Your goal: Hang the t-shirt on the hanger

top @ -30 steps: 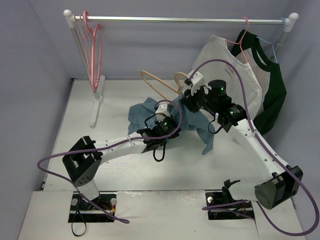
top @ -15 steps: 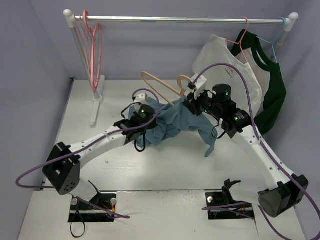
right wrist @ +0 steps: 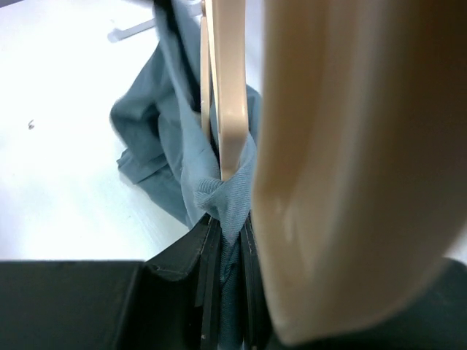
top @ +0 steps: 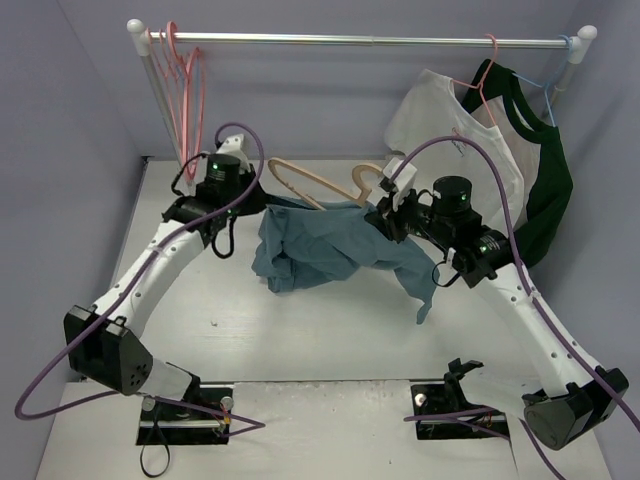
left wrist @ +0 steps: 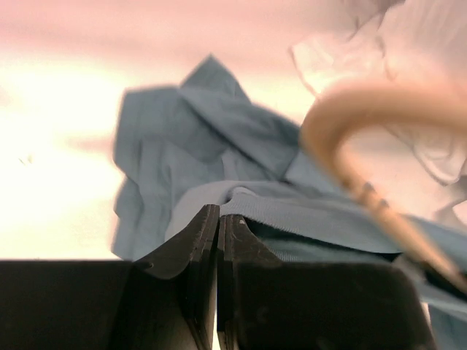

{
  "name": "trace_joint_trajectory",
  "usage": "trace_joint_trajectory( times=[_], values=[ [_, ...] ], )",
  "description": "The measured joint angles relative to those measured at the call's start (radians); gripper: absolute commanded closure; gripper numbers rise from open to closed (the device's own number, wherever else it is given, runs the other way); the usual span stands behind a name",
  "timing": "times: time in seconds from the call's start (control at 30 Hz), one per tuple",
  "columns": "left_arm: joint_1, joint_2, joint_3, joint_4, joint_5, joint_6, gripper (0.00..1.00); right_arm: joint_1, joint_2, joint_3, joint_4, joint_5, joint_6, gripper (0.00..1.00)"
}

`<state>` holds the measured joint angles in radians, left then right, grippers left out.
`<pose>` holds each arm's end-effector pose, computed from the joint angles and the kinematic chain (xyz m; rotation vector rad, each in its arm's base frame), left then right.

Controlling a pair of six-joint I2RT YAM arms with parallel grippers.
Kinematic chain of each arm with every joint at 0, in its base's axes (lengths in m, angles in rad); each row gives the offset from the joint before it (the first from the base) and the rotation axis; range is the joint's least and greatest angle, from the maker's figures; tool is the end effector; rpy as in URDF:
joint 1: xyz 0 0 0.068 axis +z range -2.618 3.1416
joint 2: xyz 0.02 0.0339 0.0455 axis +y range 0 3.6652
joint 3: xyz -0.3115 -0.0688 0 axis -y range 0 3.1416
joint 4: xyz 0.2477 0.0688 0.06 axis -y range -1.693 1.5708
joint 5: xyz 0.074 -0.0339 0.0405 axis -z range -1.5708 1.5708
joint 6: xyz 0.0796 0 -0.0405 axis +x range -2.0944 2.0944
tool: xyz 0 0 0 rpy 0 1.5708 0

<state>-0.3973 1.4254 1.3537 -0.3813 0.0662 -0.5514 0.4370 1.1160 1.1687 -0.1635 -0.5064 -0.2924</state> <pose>0.3338 -0.1458 0.3967 -0.1176 2.0842 -0.6577 0.2284 0.1493 0.4504 -0.9465 1.4068 0.5331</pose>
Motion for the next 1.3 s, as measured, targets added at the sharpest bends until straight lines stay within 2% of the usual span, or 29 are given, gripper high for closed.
trace_joint_trajectory(
  times=[0.3,0.57,0.83,1.07,1.3],
  values=[
    [0.163,0.096,0.291,-0.177,0.169,0.118,1.0,0.022,0.0,0.017,-0.03,-0.041,-0.042,1.0],
    [0.181,0.201,0.435,-0.284,0.23,0.163,1.0,0.048,0.004,0.019,-0.079,-0.041,-0.082,1.0],
    [0.189,0.217,0.48,-0.332,0.268,0.193,1.0,0.095,0.051,0.05,-0.114,0.002,-0.114,1.0],
    [0.195,0.169,0.499,-0.401,0.327,0.24,1.0,0.103,0.104,0.051,-0.119,0.057,-0.121,1.0],
    [0.174,0.094,0.558,-0.487,0.377,0.29,1.0,0.112,0.115,0.051,-0.094,0.01,-0.138,1.0]
  ],
)
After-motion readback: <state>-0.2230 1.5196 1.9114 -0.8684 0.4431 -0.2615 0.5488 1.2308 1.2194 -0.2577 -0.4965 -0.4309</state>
